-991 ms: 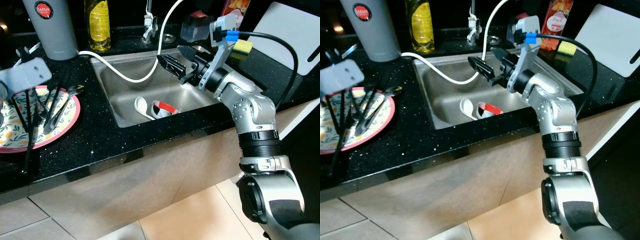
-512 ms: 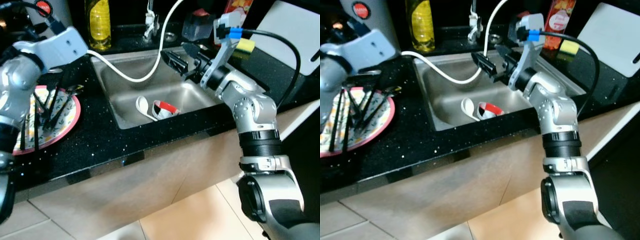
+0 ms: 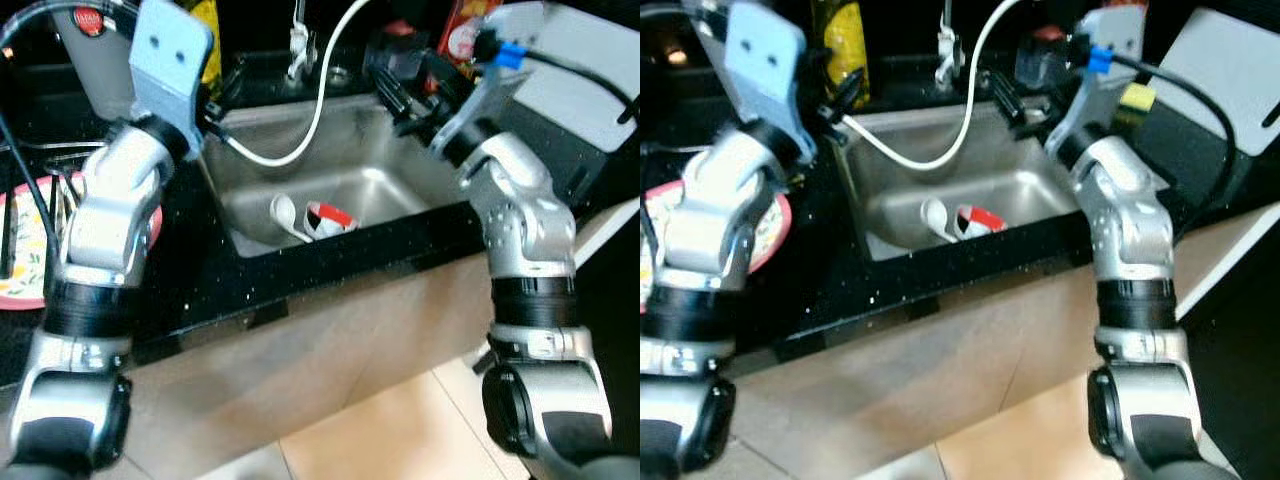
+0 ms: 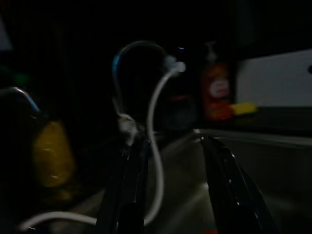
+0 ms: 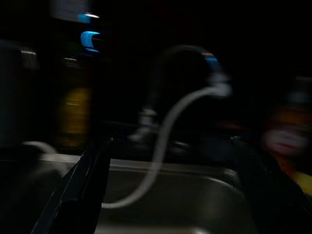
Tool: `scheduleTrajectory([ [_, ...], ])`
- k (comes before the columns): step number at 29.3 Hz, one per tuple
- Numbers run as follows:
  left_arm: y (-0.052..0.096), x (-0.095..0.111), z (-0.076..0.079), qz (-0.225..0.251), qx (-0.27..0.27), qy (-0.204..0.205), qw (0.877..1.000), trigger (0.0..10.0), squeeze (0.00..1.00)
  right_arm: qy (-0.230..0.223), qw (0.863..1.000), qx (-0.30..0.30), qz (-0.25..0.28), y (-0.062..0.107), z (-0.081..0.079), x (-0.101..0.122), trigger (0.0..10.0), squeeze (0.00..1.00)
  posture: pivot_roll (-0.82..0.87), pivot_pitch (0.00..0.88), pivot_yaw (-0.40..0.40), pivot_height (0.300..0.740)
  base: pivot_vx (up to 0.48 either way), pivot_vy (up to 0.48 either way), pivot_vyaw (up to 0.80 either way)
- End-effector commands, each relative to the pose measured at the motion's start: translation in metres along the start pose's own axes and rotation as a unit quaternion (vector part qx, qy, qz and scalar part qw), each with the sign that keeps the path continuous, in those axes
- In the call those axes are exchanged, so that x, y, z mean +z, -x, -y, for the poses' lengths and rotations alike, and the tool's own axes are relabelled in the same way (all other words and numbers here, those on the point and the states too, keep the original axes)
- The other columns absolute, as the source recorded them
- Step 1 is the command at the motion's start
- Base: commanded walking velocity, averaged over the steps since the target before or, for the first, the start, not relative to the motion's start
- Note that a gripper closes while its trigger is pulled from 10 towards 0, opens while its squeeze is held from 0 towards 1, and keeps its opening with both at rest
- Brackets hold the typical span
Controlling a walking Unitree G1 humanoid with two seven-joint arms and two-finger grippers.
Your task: Kitchen organization
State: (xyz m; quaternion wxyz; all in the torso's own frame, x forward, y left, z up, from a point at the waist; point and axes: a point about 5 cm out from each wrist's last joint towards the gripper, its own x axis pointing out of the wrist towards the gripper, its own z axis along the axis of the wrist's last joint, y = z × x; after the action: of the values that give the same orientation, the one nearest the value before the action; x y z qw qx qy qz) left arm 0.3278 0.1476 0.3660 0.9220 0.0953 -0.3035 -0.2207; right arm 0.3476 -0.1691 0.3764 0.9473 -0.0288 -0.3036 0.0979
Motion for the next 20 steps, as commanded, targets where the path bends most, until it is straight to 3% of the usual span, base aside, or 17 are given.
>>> scheduleTrajectory([
  [1, 0.002, 0.004, 0.006, 0.013, -0.018, 0.025, 0.999, 10.0, 0.0, 0.019, 0.999, -0.035, 0.017, 0.005, 0.011, 0.007, 10.0, 0.0, -0.08, 0.171, -0.045, 0.74, 0.0, 0.0, 0.0],
  [2, 0.008, 0.005, 0.017, 0.023, -0.037, 0.078, 0.996, 10.0, 0.0, 0.047, 0.995, -0.082, 0.02, 0.014, 0.024, 0.006, 10.0, 0.0, -0.09, 0.171, -0.044, 0.74, 0.0, 0.0, 0.0],
  [3, 0.012, 0.006, 0.024, 0.031, -0.051, 0.105, 0.993, 10.0, 0.0, 0.057, 0.993, -0.105, 0.015, 0.018, 0.03, 0.004, 10.0, 0.0, -0.09, 0.17, -0.044, 0.74, 0.0, 0.0, 0.0],
  [6, 0.015, 0.007, 0.03, 0.036, -0.066, 0.129, 0.989, 10.0, 0.0, 0.069, 0.99, -0.124, 0.012, 0.022, 0.035, 0.002, 10.0, 0.0, -0.09, 0.169, -0.043, 0.74, 0.0, 0.0, 0.0],
  [9, 0.026, 0.006, 0.052, 0.032, -0.119, 0.207, 0.971, 10.0, 0.0, 0.118, 0.974, -0.195, -0.002, 0.033, 0.051, -0.002, 10.0, 0.0, -0.1, 0.166, -0.044, 0.74, 0.0, 0.0, 0.0],
  [14, 0.032, 0.001, 0.067, 0.016, -0.159, 0.241, 0.957, 10.0, 0.0, 0.153, 0.956, -0.248, -0.028, 0.041, 0.065, -0.009, 10.0, 0.0, -0.1, 0.167, -0.046, 0.74, 0.0, 0.0, 0.0],
  [16, 0.035, 0.0, 0.077, 0.007, -0.196, 0.264, 0.944, 10.0, 0.0, 0.163, 0.942, -0.29, -0.049, 0.048, 0.077, -0.015, 10.0, 0.0, -0.1, 0.167, -0.046, 0.74, 0.0, 0.0, 0.0],
  [18, 0.037, 0.001, 0.081, 0.006, -0.214, 0.27, 0.939, 10.0, 0.0, 0.16, 0.937, -0.305, -0.057, 0.05, 0.082, -0.018, 10.0, 0.0, -0.11, 0.17, -0.045, 0.74, 0.0, 0.0, 0.0],
  [19, 0.042, 0.001, 0.088, -0.005, -0.249, 0.286, 0.925, 10.0, 0.0, 0.162, 0.923, -0.339, -0.079, 0.058, 0.093, -0.024, 10.0, 0.0, -0.11, 0.171, -0.045, 0.74, 0.0, 0.0, 0.0],
  [20, 0.042, 0.001, 0.088, -0.005, -0.249, 0.286, 0.925, 10.0, 0.0, 0.162, 0.923, -0.339, -0.079, 0.058, 0.093, -0.024, 10.0, 0.0, -0.11, 0.171, -0.045, 0.74, 0.0, 0.0, 0.0],
])
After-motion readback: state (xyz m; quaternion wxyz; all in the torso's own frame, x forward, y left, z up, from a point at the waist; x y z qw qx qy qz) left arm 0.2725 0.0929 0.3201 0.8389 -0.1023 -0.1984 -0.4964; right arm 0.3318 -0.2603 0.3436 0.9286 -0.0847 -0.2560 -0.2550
